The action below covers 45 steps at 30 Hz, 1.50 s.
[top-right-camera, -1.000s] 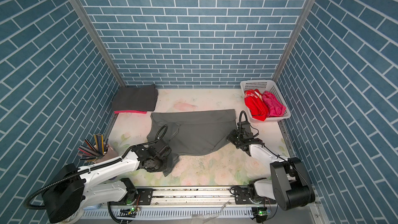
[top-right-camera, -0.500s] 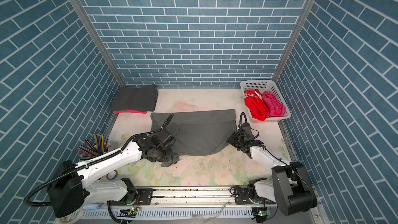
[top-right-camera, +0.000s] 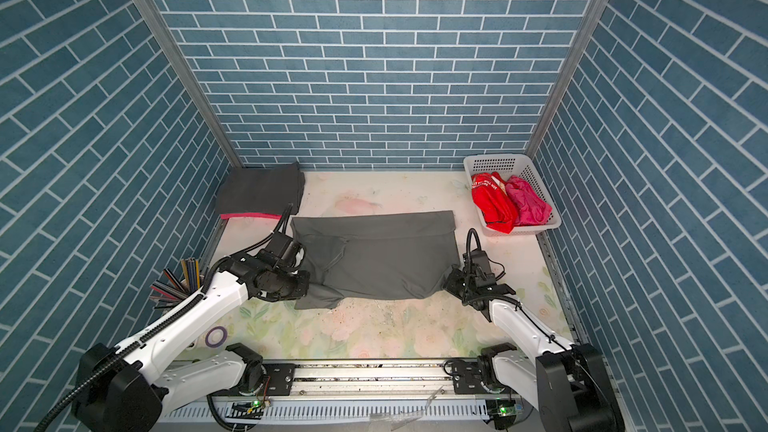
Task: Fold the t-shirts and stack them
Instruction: 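Lift the near edge and fold it toward the far edge with both grippers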
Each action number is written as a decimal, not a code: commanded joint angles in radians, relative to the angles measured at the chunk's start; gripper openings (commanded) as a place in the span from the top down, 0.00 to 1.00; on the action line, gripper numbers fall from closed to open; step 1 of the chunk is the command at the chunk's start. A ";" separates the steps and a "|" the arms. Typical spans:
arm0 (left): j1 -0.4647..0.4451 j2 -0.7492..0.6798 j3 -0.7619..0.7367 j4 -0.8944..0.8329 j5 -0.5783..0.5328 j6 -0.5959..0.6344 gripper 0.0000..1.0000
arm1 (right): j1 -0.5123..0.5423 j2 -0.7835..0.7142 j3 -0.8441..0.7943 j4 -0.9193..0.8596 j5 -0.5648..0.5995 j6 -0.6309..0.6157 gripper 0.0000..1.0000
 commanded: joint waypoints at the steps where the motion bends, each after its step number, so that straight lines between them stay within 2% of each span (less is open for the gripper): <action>1: 0.028 0.009 -0.001 -0.001 0.052 0.037 1.00 | -0.003 -0.004 0.020 -0.039 0.033 -0.051 1.00; 9: 0.106 0.105 0.094 0.039 0.049 0.107 1.00 | -0.003 0.116 0.129 -0.076 0.033 -0.104 1.00; 17: 0.152 0.192 0.153 0.057 0.043 0.156 1.00 | -0.005 0.075 0.155 -0.144 0.083 -0.120 1.00; 27: 0.177 0.098 0.096 0.025 0.070 0.133 1.00 | -0.005 -0.065 0.091 -0.276 0.082 -0.055 1.00; 31: 0.184 0.050 0.072 0.014 0.081 0.117 1.00 | -0.005 -0.127 0.077 -0.348 0.046 -0.044 1.00; 35: 0.184 0.014 0.035 0.025 0.101 0.098 1.00 | -0.002 -0.187 0.011 -0.313 -0.014 0.000 1.00; 39: 0.184 0.014 0.024 0.029 0.099 0.100 1.00 | -0.003 -0.181 0.039 -0.350 0.032 -0.001 1.00; 45: 0.193 0.082 0.087 0.057 0.078 0.132 1.00 | -0.002 -0.114 0.120 -0.330 0.096 -0.045 1.00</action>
